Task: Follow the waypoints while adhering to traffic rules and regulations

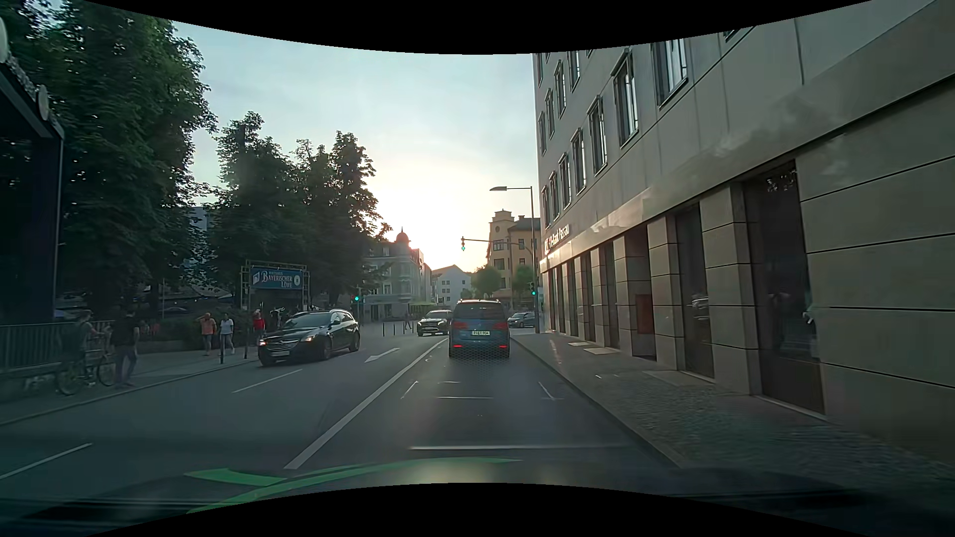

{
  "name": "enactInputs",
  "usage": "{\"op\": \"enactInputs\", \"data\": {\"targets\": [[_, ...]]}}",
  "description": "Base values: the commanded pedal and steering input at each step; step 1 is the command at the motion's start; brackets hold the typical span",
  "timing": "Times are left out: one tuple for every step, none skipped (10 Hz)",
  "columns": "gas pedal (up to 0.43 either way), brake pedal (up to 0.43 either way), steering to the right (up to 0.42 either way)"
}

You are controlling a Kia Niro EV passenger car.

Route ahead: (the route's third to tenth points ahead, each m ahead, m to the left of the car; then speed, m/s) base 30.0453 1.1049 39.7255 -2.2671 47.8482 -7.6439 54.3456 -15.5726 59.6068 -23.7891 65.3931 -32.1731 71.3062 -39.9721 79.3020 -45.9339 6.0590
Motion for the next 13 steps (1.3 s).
{"op": "enactInputs", "data": {"targets": [[0.067,0.000,-0.007],[0.067,0.000,-0.007],[0.067,0.000,-0.007],[0.067,0.000,-0.006],[0.067,0.000,-0.006],[0.067,0.000,-0.007],[0.067,0.000,-0.006],[0.067,0.000,-0.006],[0.067,0.000,-0.006],[0.067,0.000,-0.006],[0.067,0.000,-0.006],[0.067,0.000,-0.006],[0.079,0.000,-0.006]]}}
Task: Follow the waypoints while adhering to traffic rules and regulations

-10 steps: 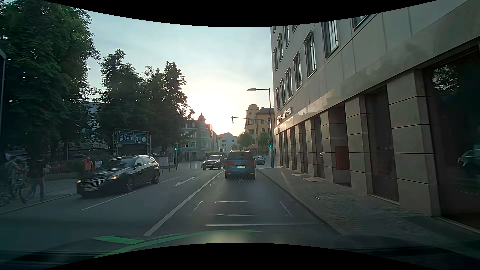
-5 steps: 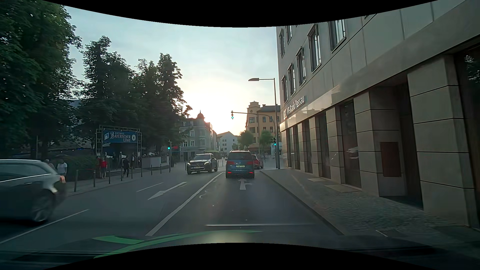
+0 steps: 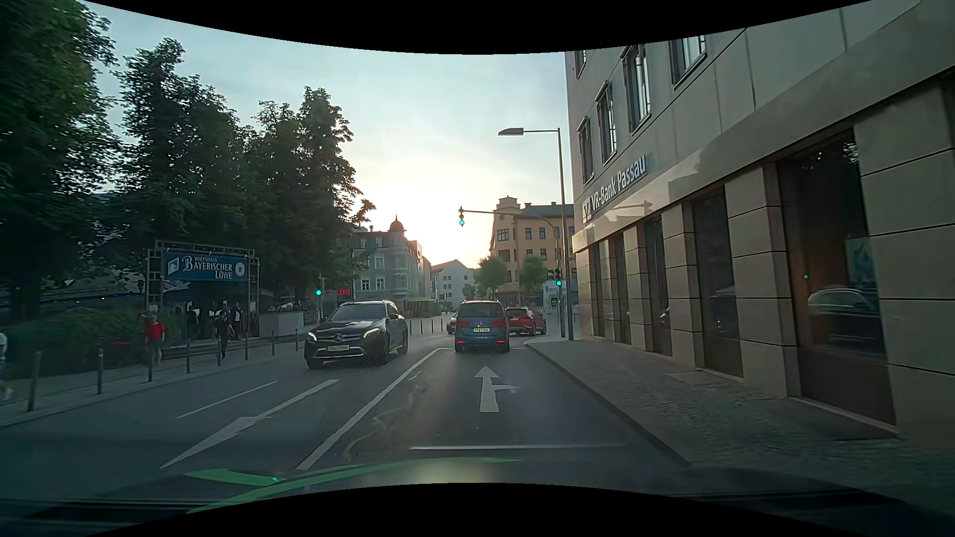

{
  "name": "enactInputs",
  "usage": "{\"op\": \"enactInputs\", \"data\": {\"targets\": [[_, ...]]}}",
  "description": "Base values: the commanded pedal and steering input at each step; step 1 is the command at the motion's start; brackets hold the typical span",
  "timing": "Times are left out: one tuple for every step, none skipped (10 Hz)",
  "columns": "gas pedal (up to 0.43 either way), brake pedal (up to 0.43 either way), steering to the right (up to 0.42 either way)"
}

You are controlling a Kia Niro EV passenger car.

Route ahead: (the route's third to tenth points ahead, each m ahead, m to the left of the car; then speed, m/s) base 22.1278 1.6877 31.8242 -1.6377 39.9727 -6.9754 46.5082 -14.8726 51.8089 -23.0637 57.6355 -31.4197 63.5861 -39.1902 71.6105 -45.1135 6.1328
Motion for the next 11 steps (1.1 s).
{"op": "enactInputs", "data": {"targets": [[0.079,0.000,-0.006],[0.079,0.000,-0.006],[0.079,0.000,-0.006],[0.079,0.000,-0.006],[0.079,0.000,-0.004],[0.079,0.000,-0.002],[0.079,0.000,0.001],[0.079,0.000,0.001],[0.079,0.000,0.001],[0.079,0.000,0.001],[0.079,0.000,0.000]]}}
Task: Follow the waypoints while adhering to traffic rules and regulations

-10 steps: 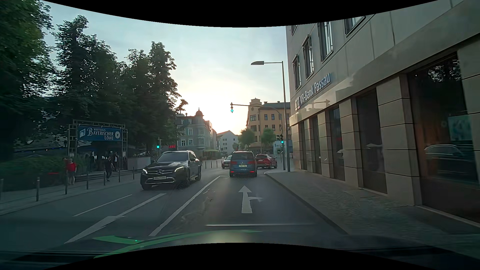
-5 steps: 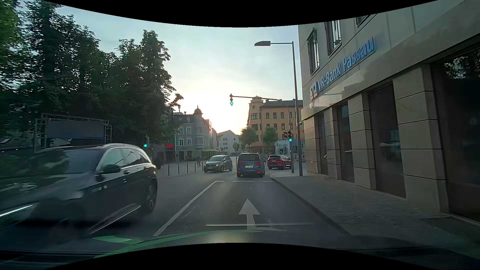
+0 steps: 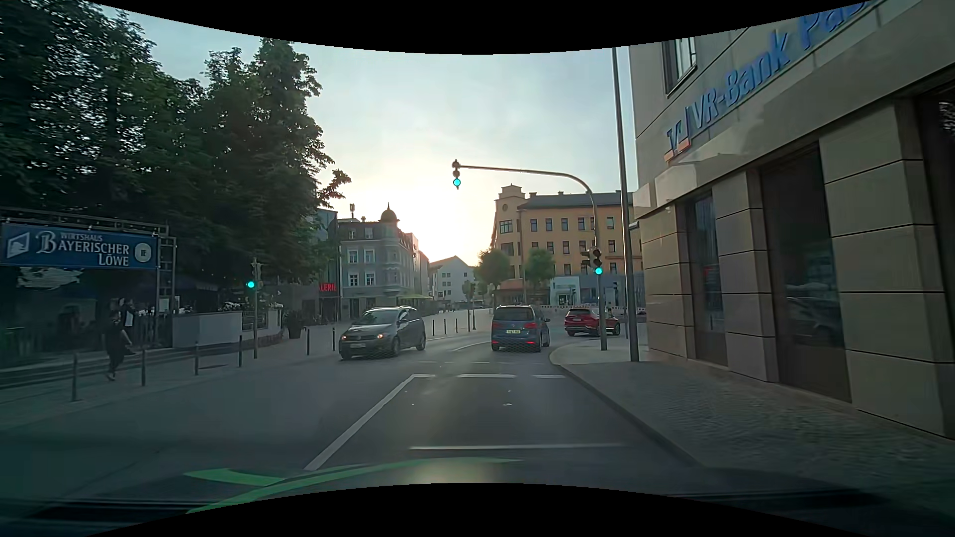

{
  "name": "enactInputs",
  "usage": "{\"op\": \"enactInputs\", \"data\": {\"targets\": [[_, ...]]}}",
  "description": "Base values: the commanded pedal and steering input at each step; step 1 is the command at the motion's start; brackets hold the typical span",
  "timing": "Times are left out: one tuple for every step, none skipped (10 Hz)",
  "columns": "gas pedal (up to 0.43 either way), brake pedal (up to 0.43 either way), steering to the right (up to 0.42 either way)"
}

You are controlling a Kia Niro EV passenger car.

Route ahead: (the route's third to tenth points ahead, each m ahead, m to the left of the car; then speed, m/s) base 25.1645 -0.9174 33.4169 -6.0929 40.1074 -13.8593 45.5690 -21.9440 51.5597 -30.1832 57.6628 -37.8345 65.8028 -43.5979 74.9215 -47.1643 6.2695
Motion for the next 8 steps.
{"op": "enactInputs", "data": {"targets": [[0.079,0.000,0.001],[0.079,0.000,0.001],[0.079,0.000,0.001],[0.079,0.000,0.000],[0.079,0.000,0.001],[0.059,0.000,0.001],[0.047,0.000,0.001],[0.047,0.000,0.001]]}}
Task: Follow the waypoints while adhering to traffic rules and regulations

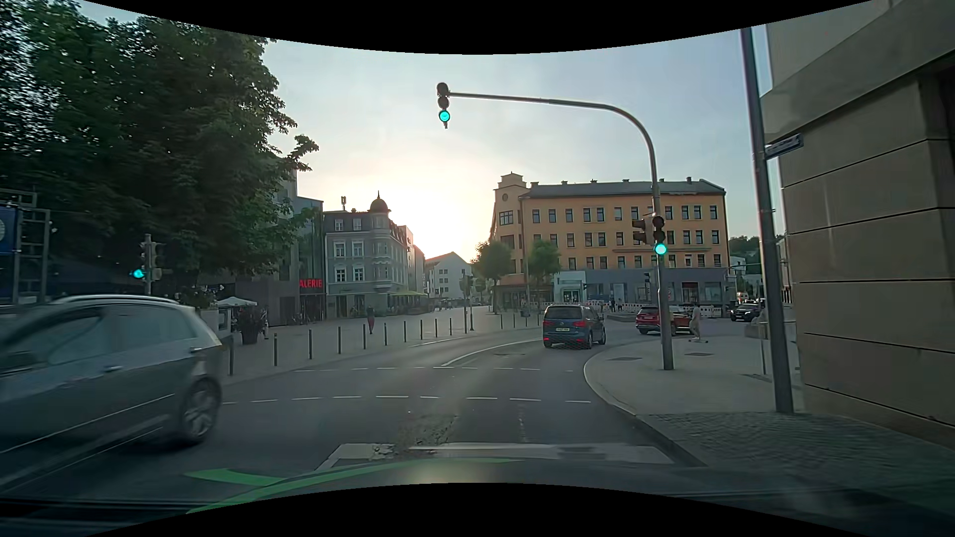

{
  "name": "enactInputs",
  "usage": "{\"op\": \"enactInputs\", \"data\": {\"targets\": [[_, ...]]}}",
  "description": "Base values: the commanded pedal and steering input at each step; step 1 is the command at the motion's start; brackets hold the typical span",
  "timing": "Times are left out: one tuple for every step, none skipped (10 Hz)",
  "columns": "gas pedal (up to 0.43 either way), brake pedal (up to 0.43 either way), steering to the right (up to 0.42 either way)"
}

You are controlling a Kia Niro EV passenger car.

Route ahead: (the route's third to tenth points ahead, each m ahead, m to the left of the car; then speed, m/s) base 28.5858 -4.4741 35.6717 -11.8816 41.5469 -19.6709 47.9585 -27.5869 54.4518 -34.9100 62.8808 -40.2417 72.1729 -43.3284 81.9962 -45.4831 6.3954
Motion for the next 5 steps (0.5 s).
{"op": "enactInputs", "data": {"targets": [[0.047,0.000,0.001],[0.047,0.000,0.001],[0.047,0.000,0.002],[0.047,0.000,0.004],[0.047,0.000,0.011]]}}
